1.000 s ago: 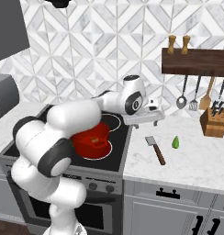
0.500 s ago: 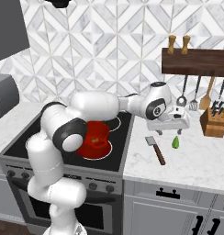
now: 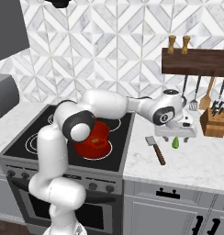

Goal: Put the bell pepper and lemon wedge in the pot. Retrieve the spatula and lightly stir the vegetables in the pot.

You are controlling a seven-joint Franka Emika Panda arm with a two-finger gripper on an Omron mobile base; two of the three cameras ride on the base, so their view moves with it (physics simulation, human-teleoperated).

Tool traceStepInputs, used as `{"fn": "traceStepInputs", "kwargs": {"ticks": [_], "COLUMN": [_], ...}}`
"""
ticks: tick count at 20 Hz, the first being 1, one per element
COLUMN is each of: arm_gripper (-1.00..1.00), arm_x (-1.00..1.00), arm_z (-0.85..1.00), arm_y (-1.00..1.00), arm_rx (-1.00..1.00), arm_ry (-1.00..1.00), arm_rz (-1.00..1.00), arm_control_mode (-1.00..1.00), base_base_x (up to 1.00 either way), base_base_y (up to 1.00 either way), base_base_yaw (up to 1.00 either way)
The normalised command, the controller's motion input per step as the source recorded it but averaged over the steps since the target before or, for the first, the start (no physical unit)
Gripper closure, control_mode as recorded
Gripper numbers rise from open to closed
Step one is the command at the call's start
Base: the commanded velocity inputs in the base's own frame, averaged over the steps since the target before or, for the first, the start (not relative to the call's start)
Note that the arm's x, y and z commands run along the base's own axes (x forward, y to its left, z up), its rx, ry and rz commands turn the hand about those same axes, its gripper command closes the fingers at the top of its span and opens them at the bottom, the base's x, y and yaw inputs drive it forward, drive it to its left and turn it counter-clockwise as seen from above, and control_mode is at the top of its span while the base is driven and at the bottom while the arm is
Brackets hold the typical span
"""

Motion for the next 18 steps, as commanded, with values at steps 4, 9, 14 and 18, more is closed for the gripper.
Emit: {"fn": "traceStepInputs", "kwargs": {"ticks": [4,9,14,18], "arm_gripper": [-1.00,-1.00,-1.00,-1.00], "arm_x": [-0.04,-0.09,0.37,0.39], "arm_z": [-0.25,-0.32,-0.52,-0.36], "arm_y": [0.21,0.29,0.00,-0.12], "arm_rx": [0.06,0.00,-0.01,0.00], "arm_ry": [-0.06,-0.12,-0.07,-0.08], "arm_rz": [0.01,0.00,0.00,0.00], "arm_control_mode": [-1.00,-1.00,-1.00,-1.00], "base_base_x": [0.00,0.00,0.00,0.00], "base_base_y": [0.00,0.00,0.00,0.00], "base_base_yaw": [0.00,0.00,0.00,0.00]}}
